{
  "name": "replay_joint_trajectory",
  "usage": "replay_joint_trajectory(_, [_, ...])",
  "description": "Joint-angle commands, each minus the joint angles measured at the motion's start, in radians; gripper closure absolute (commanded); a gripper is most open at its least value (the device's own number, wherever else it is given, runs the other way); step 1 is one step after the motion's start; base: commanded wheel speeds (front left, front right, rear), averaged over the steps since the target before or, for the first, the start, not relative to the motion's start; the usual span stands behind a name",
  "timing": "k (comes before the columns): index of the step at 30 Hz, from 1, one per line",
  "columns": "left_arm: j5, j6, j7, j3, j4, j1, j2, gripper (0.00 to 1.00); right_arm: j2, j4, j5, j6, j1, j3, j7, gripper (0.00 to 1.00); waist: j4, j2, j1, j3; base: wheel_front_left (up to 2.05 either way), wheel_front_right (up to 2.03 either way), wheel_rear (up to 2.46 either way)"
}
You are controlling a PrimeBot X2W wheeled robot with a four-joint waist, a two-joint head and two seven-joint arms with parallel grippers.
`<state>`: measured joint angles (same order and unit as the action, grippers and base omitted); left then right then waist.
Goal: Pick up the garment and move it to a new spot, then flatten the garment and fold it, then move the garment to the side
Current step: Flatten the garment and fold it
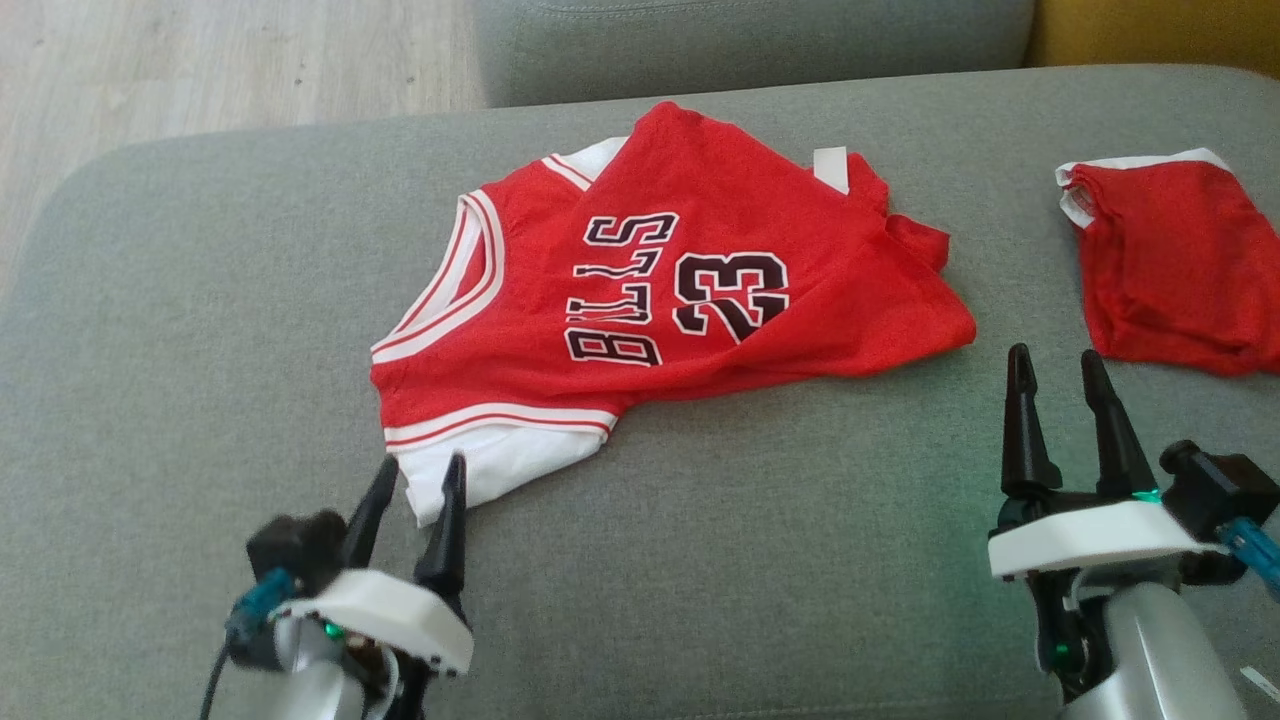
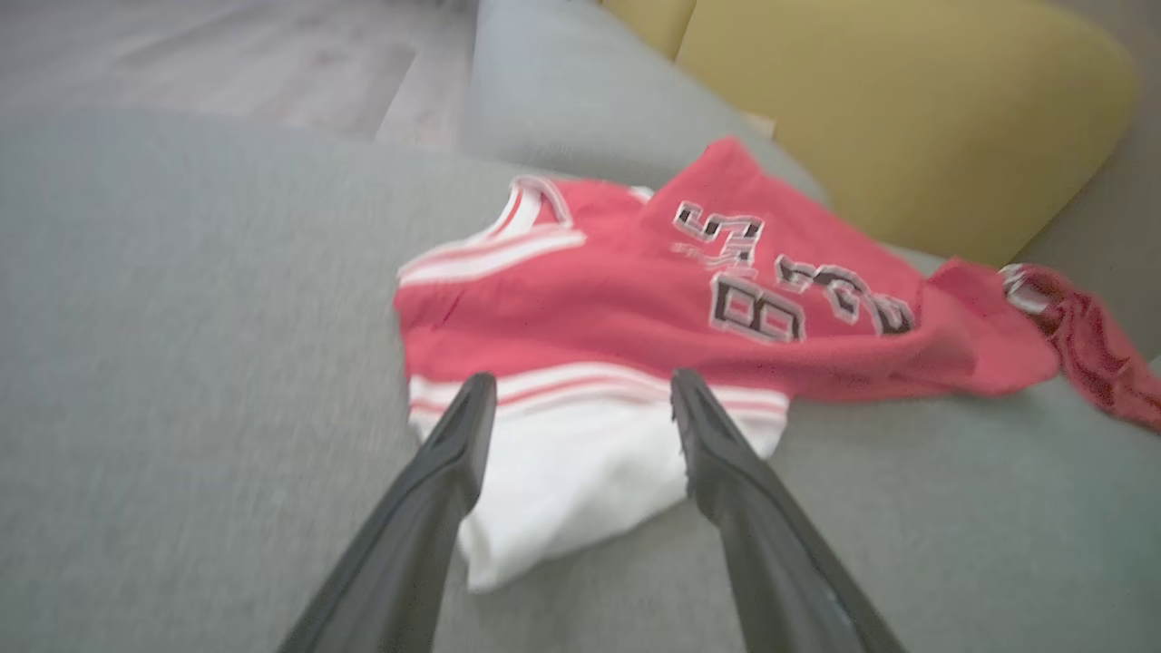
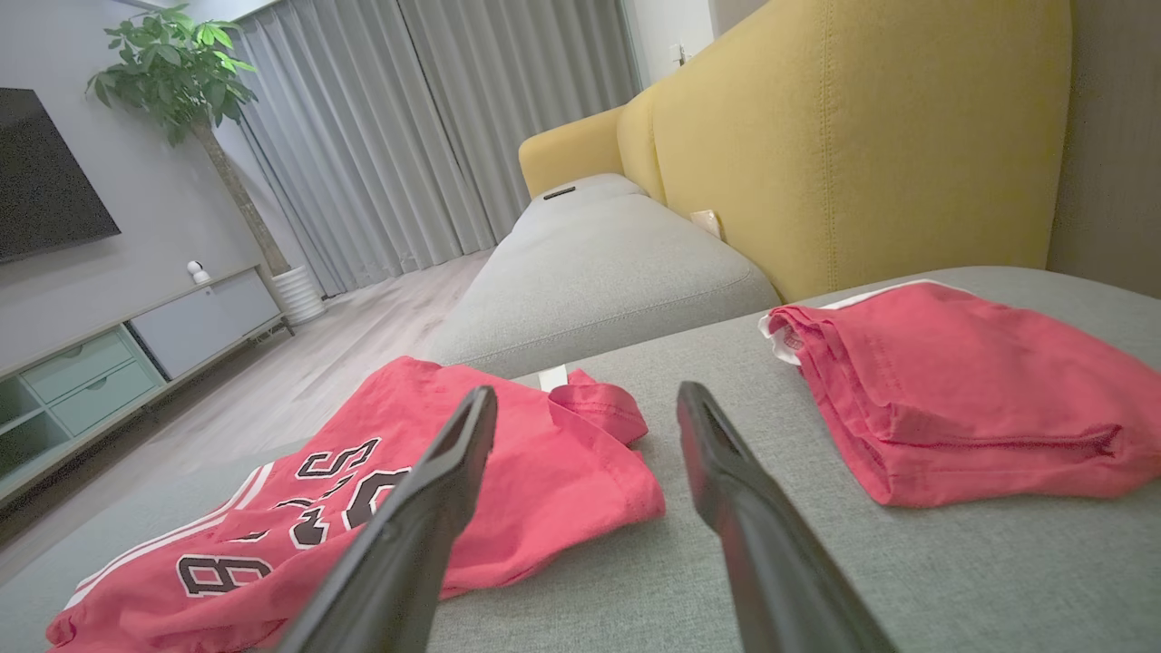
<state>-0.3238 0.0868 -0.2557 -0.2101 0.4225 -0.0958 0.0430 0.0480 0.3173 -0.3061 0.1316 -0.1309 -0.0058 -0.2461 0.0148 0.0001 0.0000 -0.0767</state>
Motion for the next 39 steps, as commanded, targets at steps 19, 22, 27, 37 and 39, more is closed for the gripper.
replay_joint_trajectory(19, [0.054,-0.061,0.024,0.001,0.267,-0.149,0.035,0.0,0.002,-0.029,-0.013,-0.001,-0.027,0.025,0.007,0.0,0.022,-0.0001,0.0,-0.04,0.0,0.0,0.0])
replay_joint_trajectory(22, [0.066,-0.053,0.025,-0.018,0.296,-0.166,0.039,0.0,0.002,-0.029,-0.013,-0.001,-0.031,0.023,0.007,0.0,0.024,-0.0001,0.0,-0.044,0.0,0.0,0.0])
replay_joint_trajectory(27, [0.077,-0.029,0.022,-0.05,0.331,-0.187,0.039,1.0,0.002,-0.027,-0.013,-0.001,-0.037,0.019,0.007,0.0,0.019,-0.0001,0.0,-0.044,0.0,0.0,0.0])
replay_joint_trajectory(37, [0.009,0.006,-0.005,-0.026,0.204,-0.188,0.023,1.0,0.002,0.013,0.045,-0.001,-0.063,-0.008,0.052,0.0,-0.026,-0.0001,0.0,-0.022,0.0,0.0,0.0])
replay_joint_trajectory(39, [-0.002,0.008,-0.005,-0.007,0.13,-0.179,0.02,1.0,0.002,0.044,0.074,-0.001,-0.078,-0.035,0.083,0.0,-0.044,-0.0001,0.0,-0.019,0.0,0.0,0.0])
